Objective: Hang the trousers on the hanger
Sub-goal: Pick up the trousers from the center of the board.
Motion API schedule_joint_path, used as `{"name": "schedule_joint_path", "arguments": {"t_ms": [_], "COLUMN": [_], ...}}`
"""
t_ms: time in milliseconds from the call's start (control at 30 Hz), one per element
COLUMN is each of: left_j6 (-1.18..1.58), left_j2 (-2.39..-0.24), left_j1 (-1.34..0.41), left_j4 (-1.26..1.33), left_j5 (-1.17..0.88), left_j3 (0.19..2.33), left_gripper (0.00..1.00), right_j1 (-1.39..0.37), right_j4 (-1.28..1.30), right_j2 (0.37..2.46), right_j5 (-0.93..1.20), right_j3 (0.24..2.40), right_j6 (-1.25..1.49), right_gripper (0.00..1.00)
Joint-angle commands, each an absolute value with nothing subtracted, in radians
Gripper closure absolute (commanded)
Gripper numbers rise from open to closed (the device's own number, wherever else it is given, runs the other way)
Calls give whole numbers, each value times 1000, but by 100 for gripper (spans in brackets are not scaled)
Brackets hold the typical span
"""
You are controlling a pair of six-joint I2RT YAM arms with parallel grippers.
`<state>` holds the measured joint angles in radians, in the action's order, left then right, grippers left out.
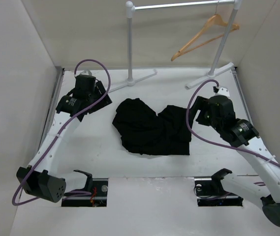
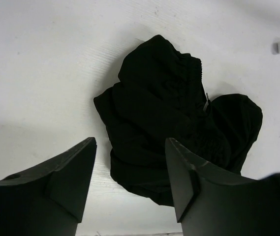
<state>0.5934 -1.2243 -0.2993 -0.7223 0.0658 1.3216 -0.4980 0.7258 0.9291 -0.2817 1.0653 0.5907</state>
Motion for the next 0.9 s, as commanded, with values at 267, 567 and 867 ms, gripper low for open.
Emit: {"name": "schedule_joint_path", "arguments": {"t_ms": [267, 567, 867], "left_j6": [594, 655, 719], "left_j2": [-1175, -1135, -1052], "left_j1": [-274, -194, -124], "left_j4": [-638, -641, -624], "left_j5": [26, 28, -74], "left_j3": [1304, 1178, 996], "left_gripper": [44, 89, 47], "right_j1": [-498, -637, -668], "right_j4": [624, 425, 293], "right_j2": [954, 1351, 1825], "right_j5": [-209, -32, 52], "right_j3": [1169, 1365, 1617], "right_j6": [551, 497, 408], "right_gripper": [79, 66, 17]}}
